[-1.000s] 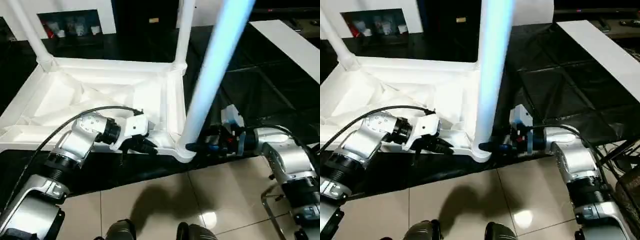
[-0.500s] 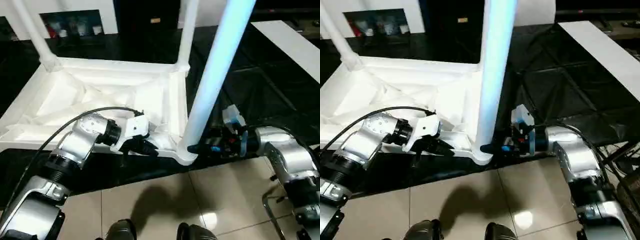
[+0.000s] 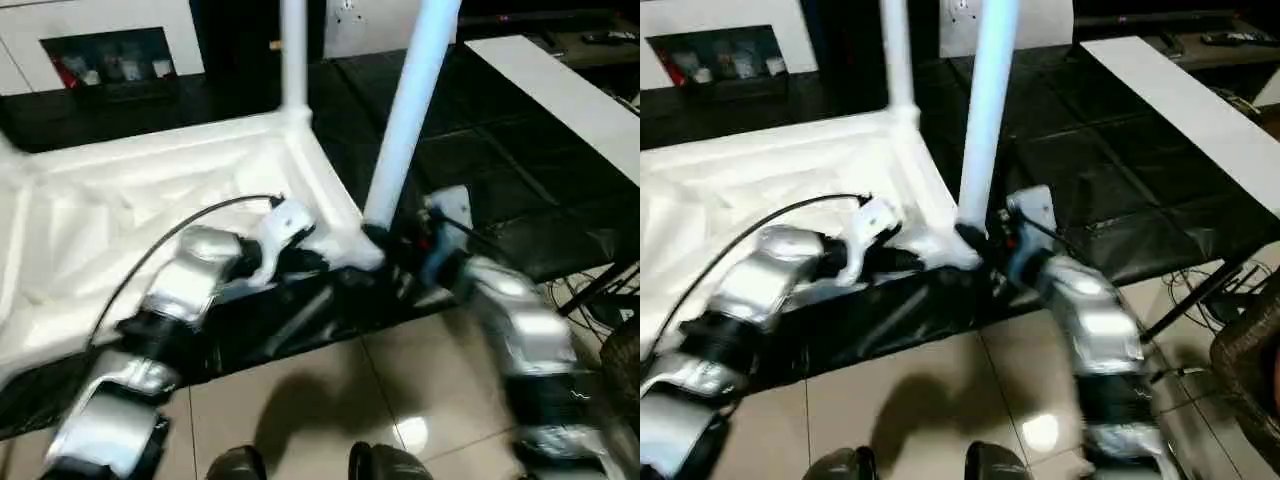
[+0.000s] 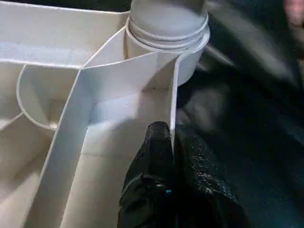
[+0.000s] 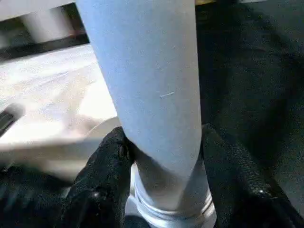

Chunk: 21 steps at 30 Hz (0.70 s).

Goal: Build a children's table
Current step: Rotate leg to tighten

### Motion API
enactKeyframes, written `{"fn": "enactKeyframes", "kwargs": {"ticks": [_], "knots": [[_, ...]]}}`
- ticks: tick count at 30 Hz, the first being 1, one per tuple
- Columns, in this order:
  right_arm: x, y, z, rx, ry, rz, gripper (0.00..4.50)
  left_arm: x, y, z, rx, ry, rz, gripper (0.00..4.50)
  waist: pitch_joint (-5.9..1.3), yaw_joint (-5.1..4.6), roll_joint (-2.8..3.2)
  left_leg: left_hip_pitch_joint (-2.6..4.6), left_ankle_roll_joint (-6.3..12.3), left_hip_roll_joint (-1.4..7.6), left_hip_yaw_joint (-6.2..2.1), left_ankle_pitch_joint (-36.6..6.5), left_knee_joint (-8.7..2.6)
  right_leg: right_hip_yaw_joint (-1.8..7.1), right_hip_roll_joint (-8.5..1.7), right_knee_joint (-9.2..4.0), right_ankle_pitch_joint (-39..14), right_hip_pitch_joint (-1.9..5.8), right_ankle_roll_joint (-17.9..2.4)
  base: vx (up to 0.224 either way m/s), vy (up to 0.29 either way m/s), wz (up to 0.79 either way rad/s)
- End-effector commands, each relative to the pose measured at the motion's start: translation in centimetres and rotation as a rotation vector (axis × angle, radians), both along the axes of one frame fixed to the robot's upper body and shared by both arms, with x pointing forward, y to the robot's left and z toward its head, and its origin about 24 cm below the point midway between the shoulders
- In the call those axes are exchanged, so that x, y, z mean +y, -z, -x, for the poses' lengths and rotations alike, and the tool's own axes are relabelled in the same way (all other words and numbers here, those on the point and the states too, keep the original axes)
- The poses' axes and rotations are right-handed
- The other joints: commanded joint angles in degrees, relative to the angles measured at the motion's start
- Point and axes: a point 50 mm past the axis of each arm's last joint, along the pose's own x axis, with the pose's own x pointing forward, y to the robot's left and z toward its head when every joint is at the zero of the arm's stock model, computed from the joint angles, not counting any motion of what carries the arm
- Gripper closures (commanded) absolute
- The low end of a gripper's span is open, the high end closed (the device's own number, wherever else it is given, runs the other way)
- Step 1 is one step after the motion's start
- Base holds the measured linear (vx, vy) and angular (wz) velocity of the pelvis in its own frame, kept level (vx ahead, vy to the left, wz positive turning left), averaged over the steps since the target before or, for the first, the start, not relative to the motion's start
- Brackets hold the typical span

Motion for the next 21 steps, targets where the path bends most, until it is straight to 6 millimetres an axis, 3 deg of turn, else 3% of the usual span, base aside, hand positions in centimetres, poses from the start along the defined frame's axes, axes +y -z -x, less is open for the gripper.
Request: {"fn": "enactKeyframes", "kwargs": {"ticks": [1, 2, 4, 5, 6, 8, 10, 14, 18, 19, 21], "knots": [[5.0, 1.1, 0.0, 0.097, -0.030, -0.043, 2.62, -4.0, -1.5, -0.1, -0.056, 0.018, 0.089, 4.50, -3.69, 0.12, 0.02, 0.76, 0.53, 1.62, -0.94, -13.64, -3.72, 2.80, -4.38, -5.08, -21.65, 2.48, -9.61, 0.000, 0.000, 0.00], [5.3, 1.2, -0.2, 0.099, 0.011, -0.040, 2.62, -4.3, -1.6, -0.2, -0.067, -0.004, 0.088, 4.50, -3.94, 0.02, -0.01, 0.85, 0.68, 1.53, -0.82, -12.96, -3.64, 2.87, -4.27, -4.92, -19.18, 2.60, -10.17, 0.000, 0.000, 0.00], [5.4, 1.1, -0.3, 0.084, 0.044, -0.028, 2.06, -4.6, -1.6, -0.1, -0.076, -0.012, 0.088, 4.50, -4.11, 0.10, 0.05, 0.79, 1.70, 1.55, -0.65, -11.08, -3.51, 2.92, -4.21, -4.60, -14.44, 2.83, -11.13, 0.000, 0.000, 0.00], [5.3, 1.1, -0.3, 0.063, 0.053, -0.022, 2.06, -4.6, -1.6, 0.0, -0.076, -0.002, 0.087, 4.50, -4.06, 0.09, 0.00, 0.76, 2.15, 1.57, -0.57, -10.68, -3.47, 3.01, -4.19, -4.55, -13.17, 2.80, -11.41, 0.000, 0.000, 0.00], [5.0, 0.9, -0.2, 0.037, 0.066, -0.019, 2.06, -4.5, -1.5, 0.2, -0.075, 0.021, 0.084, 4.50, -4.18, 0.18, -0.14, 0.45, 3.04, 1.51, -0.63, -9.44, -3.45, 2.95, -4.22, -4.17, -10.88, 3.24, -11.86, 0.000, 0.000, 0.00], [4.6, 0.9, -0.2, 0.026, 0.079, -0.019, 1.73, -4.4, -1.4, 0.4, -0.073, 0.034, 0.077, 4.50, -4.25, 0.33, -0.02, 0.33, 4.41, 1.55, -0.58, -7.51, -3.40, 2.92, -4.18, -3.87, -7.63, 3.40, -12.53, 0.000, 0.000, 0.00], [3.8, 1.0, -0.1, 0.003, 0.085, -0.028, 1.56, -3.8, -1.2, 0.5, -0.071, 0.043, 0.064, 4.50, -4.23, 0.38, -0.03, 0.28, 4.76, 1.58, -0.58, -7.46, -3.40, 2.89, -4.20, -3.83, -7.28, 3.51, -12.82, 0.000, 0.000, 0.00], [-0.1, 0.8, 0.7, -0.032, 0.035, -0.064, 1.27, -1.6, -0.6, 0.8, -0.065, 0.075, 0.025, 4.50, -4.16, 0.64, 0.26, 0.44, 5.35, 1.79, -0.55, -8.17, -3.44, 2.95, -4.14, -3.93, -7.17, 3.60, -13.15, 0.000, 0.000, 0.00], [-1.0, 0.5, 1.0, -0.056, 0.001, -0.066, 0.89, -1.0, -0.4, 0.9, -0.062, 0.094, 0.015, 4.50, -4.03, 0.84, 0.21, 0.45, 5.27, 1.87, -0.50, -8.57, -3.46, 2.94, -4.26, -4.02, -8.16, 3.46, -13.38, 0.000, 0.000, 0.00], [-2.8, -0.3, 1.7, -0.112, -0.119, -0.026, 0.85, 0.0, -0.2, 1.3, -0.059, 0.160, -0.007, 4.50, -3.99, 1.03, 0.07, 0.48, 5.05, 1.81, -0.52, -9.10, -3.48, 2.90, -4.24, -4.18, -9.48, 3.62, -12.92, 0.000, 0.000, 0.00], [-3.2, -0.4, 1.8, -0.122, -0.149, -0.018, 0.75, 0.2, -0.2, 1.4, -0.059, 0.179, -0.011, 4.50, -3.94, 1.32, 0.07, 0.47, 5.20, 1.97, -0.50, -8.92, -3.50, 3.06, -4.31, -4.09, -9.43, 3.63, -12.40, 0.000, 0.000, 0.00]]}}
